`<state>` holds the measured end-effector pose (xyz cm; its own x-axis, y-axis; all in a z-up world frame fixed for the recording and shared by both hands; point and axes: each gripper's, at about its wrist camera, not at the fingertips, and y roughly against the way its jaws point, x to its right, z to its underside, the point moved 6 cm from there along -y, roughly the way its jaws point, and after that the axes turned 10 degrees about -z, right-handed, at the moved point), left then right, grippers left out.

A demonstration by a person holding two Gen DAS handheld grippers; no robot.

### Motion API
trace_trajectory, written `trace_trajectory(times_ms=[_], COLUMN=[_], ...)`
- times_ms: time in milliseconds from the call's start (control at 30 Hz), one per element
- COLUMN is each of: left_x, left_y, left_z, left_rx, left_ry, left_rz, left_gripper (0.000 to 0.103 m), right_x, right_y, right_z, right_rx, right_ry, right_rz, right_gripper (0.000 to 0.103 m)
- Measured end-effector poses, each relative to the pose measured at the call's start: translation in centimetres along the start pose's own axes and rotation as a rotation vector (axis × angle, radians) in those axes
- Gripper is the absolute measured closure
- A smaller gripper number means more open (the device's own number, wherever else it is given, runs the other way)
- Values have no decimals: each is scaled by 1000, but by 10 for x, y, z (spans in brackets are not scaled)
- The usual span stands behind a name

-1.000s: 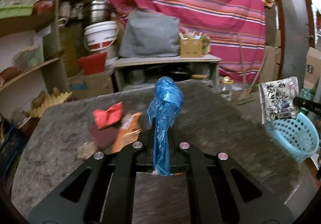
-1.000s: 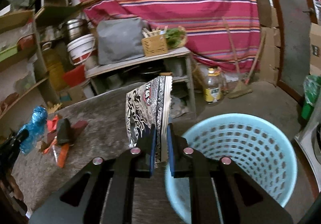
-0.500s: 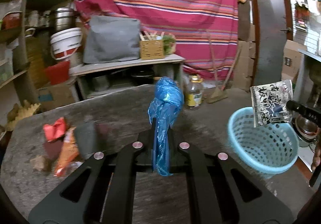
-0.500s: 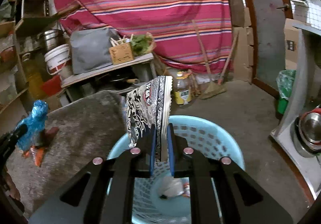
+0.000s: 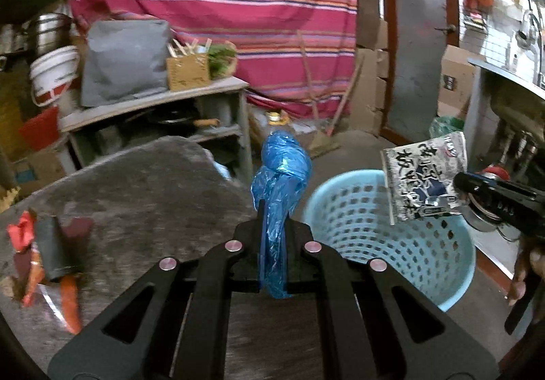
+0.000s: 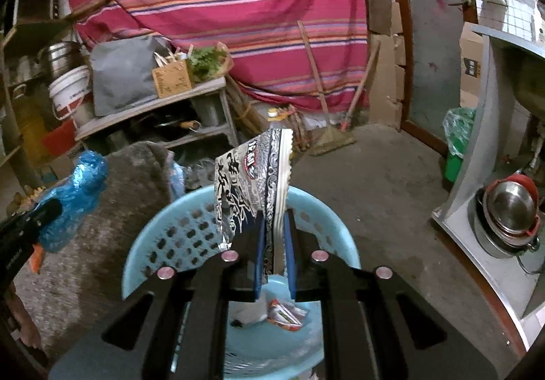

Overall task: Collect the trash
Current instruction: 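Move both items over the blue basket and open both tools to drop them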

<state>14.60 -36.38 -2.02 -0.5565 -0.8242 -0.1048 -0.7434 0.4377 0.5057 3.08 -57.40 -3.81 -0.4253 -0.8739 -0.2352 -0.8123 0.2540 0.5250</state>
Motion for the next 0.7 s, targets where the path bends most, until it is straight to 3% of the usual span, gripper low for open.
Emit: trace_trajectory(times_ms=[367,433,500,567,633,700], left_x=[62,65,66,63,61,55], left_y=[-36,-43,-46,-45,-44,-41], left_z=[13,13,12,8,5,2], left_rx=[-80,-94,-102,-92,-80,-72], left_ry=[-45,-48,-46,-33,-30,-23], left_rz=[73,72,68,57,50,31], left_gripper=[98,93,66,49,45,31], right_x=[12,12,11,12,11,10], right_y=[-15,-17,-19,-22,-25,-29], right_z=[4,5,5,6,8,9], right_rx=[-58,-66,-77,-87,-100,-117], right_ry=[-22,-23,-28,-29,-33,-31], right_rz=[56,65,69,72,76,80], right_gripper=[92,92,92,92,91,91])
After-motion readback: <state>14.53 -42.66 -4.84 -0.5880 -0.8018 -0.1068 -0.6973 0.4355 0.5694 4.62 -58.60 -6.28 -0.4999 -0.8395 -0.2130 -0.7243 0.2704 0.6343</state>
